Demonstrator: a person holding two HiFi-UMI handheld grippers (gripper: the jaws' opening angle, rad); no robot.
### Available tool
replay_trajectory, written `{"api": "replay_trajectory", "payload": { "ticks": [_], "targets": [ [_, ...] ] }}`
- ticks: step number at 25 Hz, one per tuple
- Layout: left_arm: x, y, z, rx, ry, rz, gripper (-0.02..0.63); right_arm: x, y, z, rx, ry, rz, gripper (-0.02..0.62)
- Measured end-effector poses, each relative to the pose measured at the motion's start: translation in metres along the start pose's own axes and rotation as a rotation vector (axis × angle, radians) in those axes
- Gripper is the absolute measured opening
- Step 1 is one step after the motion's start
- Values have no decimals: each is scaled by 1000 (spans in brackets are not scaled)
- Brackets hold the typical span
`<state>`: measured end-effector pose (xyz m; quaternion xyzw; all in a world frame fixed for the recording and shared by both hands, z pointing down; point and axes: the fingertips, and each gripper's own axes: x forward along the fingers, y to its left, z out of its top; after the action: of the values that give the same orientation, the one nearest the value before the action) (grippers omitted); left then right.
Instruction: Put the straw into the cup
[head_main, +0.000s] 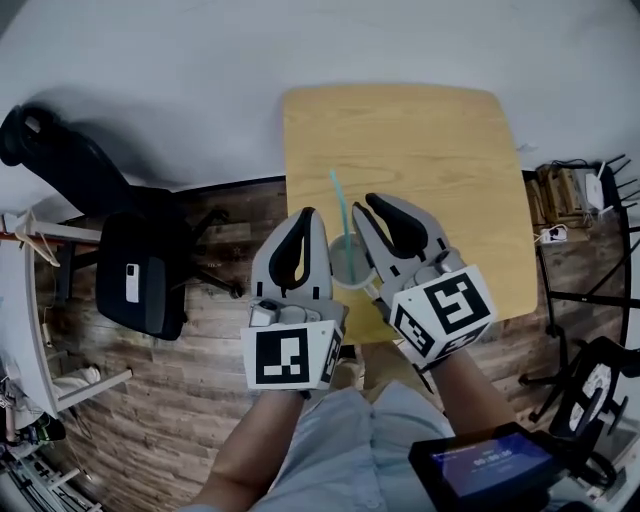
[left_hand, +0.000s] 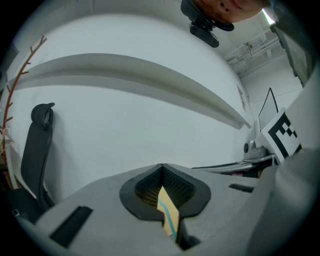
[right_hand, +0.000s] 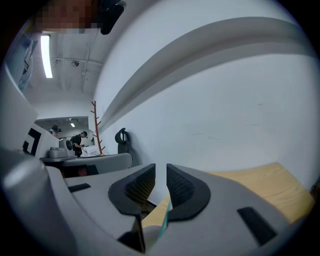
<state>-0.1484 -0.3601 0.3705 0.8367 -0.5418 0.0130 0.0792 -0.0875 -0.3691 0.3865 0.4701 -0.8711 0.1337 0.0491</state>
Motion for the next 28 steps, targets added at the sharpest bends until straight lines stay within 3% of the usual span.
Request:
{"api": "replay_trajectory", "payload": {
  "ticks": [14, 28],
  "targets": [
    [-34, -43, 105, 109, -204, -36, -2, -67, 34, 110, -140, -254, -36, 2],
    [-64, -48, 145, 150, -292, -54, -2, -87, 68, 140, -248, -307, -56, -3]
  ]
}}
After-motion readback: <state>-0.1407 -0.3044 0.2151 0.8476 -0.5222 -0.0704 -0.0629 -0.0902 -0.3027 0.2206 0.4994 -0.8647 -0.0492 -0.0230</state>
